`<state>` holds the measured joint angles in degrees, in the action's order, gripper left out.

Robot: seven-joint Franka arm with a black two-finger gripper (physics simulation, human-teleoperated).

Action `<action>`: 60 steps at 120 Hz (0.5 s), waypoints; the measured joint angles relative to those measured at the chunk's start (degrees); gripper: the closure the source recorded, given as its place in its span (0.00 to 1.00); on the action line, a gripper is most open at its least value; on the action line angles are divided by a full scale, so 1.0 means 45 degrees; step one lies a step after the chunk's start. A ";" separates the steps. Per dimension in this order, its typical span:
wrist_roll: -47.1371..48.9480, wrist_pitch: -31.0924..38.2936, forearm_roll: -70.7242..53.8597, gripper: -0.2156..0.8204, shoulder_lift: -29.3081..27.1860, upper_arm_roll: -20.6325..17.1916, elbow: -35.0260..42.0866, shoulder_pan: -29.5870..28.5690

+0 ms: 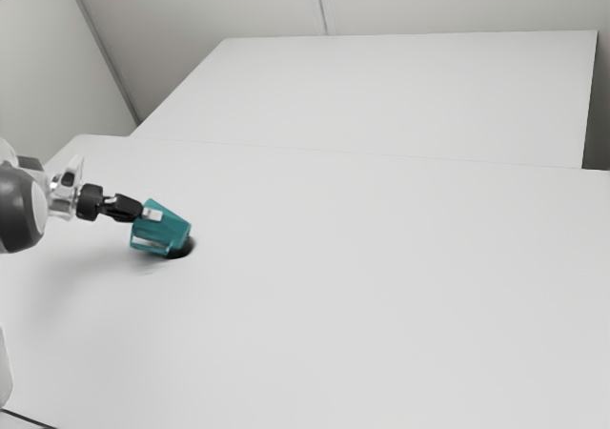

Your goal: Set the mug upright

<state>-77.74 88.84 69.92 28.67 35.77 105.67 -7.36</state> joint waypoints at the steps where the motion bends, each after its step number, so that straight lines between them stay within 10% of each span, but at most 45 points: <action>1: -0.0003 -0.0007 0.0008 0.92 -0.0014 -0.0003 0.0000 0.0010; 32: 0.0119 0.0233 0.0022 0.95 -0.1128 -0.0276 0.0019 0.0663; 60: 0.1349 0.2481 -0.2733 0.96 -0.3272 -0.2418 -0.0002 0.0914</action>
<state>-71.67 100.00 57.62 13.95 24.88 105.66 -3.24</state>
